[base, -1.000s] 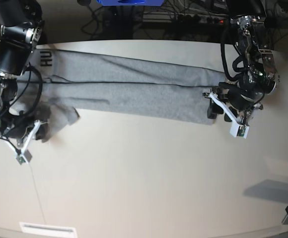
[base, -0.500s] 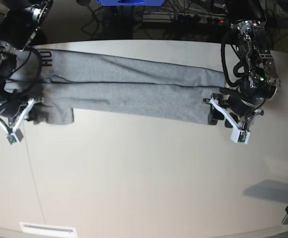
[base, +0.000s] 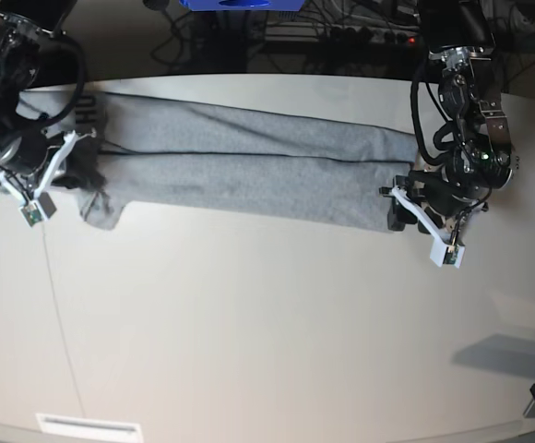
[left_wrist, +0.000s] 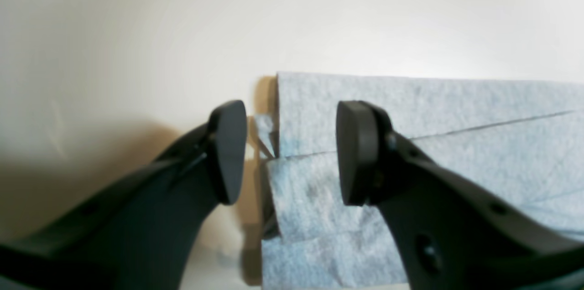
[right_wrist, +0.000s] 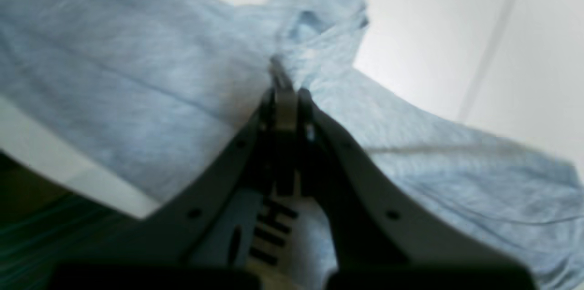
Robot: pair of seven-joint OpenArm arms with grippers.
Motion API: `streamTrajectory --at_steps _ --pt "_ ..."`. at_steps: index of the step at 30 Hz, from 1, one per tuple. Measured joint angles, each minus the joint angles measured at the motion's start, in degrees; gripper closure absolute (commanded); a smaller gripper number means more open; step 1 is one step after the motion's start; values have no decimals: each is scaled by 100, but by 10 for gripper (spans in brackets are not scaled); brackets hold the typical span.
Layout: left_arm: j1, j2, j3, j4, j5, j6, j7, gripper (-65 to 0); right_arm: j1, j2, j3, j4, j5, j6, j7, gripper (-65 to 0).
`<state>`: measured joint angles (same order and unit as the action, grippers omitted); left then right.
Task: Fold the T-shirt properly
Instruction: 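Push the sleeve end inward with the right gripper toward the strip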
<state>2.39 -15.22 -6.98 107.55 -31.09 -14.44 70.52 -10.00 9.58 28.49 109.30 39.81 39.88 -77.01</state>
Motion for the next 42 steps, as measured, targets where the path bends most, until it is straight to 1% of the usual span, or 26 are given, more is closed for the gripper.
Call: streamTrajectory --at_steps 8,11,15,20,24,36,42 --pt "-31 -2 2 0 -2 0 0 -311 -627 0 0 50 450 -2 -4 -1" --pt "-33 -2 2 -42 -13 0 -2 -311 -815 -9 223 153 868 0 26 -1" --pt "-33 4 7 -184 -9 0 0 -311 -1036 33 452 153 1067 -2 0 -1" --pt "-33 0 9 -273 -4 0 -2 -311 -1279 98 498 153 1086 0 -2 -1" --pt "-33 0 13 -273 -7 0 -271 -311 -1307 98 498 153 1088 -2 7 -1" --pt "-13 0 17 -284 -4 0 -264 -311 -1342 98 498 149 1086 0 0 -1" --pt "-2 0 17 -284 -2 0 -262 -311 -1499 101 485 144 1086 0 20 -1"
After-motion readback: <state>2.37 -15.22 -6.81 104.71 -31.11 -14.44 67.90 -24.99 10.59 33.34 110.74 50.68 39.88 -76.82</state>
